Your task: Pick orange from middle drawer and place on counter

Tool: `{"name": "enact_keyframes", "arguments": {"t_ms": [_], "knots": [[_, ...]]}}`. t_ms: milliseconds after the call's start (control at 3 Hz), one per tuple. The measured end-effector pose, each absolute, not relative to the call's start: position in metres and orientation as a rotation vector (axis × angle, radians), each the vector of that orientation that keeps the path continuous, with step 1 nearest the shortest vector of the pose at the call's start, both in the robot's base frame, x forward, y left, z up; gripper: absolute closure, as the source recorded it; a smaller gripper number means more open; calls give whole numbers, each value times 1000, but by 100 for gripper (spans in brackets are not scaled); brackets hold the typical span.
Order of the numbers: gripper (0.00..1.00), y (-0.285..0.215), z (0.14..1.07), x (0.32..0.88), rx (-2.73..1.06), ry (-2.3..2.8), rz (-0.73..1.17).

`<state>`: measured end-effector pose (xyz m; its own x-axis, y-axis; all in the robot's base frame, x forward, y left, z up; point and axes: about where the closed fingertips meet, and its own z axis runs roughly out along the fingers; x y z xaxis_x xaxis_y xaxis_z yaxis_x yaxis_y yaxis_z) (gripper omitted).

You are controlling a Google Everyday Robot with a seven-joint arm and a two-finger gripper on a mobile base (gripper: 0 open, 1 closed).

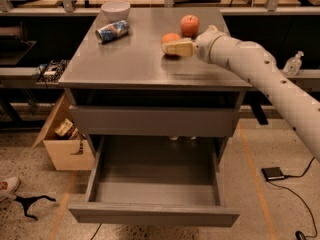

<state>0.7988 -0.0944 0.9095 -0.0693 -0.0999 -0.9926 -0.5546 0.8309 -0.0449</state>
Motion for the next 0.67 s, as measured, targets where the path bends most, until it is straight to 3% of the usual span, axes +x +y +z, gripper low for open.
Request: {"name": "enact_keyframes", "arguments": {"t_ms": [667], "knots": [[0,-199,919,785,-301,1623,217]]}}
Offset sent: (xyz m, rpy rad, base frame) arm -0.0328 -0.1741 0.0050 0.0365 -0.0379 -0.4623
